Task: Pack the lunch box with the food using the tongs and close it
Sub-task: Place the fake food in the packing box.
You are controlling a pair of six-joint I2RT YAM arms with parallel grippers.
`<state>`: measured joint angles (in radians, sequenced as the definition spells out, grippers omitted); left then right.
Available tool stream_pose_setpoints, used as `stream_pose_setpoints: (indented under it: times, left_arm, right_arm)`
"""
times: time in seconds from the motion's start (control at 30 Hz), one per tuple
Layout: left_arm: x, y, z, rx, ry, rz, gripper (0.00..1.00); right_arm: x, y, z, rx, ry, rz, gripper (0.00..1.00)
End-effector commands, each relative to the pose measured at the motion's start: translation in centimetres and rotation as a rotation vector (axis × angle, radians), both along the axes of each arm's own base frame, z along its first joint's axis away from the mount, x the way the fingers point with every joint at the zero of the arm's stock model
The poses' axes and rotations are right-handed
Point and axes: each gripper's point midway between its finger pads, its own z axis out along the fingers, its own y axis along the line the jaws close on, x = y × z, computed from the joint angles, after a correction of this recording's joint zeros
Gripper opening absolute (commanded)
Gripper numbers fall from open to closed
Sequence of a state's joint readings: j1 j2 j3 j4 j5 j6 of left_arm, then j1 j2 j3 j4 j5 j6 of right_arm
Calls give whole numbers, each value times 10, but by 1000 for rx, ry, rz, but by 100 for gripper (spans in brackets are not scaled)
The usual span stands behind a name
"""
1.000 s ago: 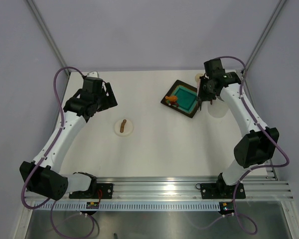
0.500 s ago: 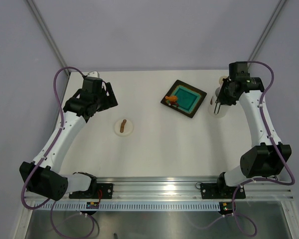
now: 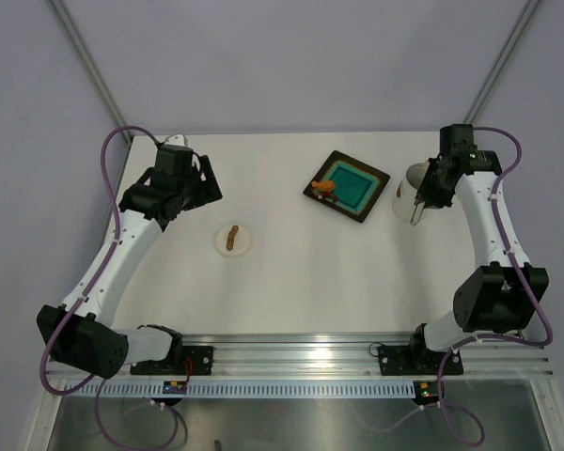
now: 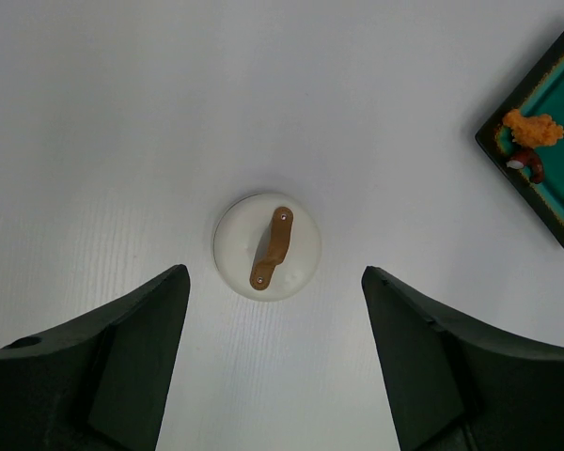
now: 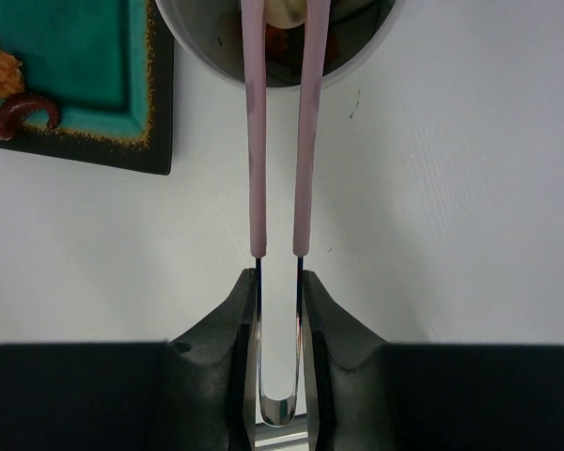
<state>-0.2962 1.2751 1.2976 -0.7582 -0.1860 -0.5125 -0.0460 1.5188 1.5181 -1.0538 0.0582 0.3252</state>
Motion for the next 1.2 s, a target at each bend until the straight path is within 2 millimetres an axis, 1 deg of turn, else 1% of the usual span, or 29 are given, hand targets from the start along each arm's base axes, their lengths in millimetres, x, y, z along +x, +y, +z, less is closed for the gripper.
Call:
stream_pose_setpoints:
  times: [0.0,0.27,0.4,0.57,0.6,0.87,1.0,1.03,1.17]
  left_arm:
    - [6,-1,18,-12,-67,-13,78]
    - [8,-3,17,-18,-63,-17,78]
    - [9,-3,17,-20,-64,-18,78]
    - [11,-5,17,-24,-63,-20,78]
    - [11,-4,17,-21,-64,-19,78]
    - [9,-3,15,-14,-58,-17,78]
    - [9,-2,15,-12,-60,-15,78]
    - [9,-2,15,-12,-58,-15,78]
    - [10,-3,15,-15,-58,-14,78]
  right_arm:
    - [7,3,0,17,-17,12,13]
    - [8,6,-9,33,7,24,20]
    - [8,7,-11,38,13,28,27]
    - [10,7,-13,37,19,29,31]
    - [10,7,-12,38,18,29,34]
    - [11,6,-17,34,29,28,39]
    - [11,6,-15,32,21,28,39]
    - [10,6,-15,31,23,29,42]
    - [10,6,-11,29,14,29,43]
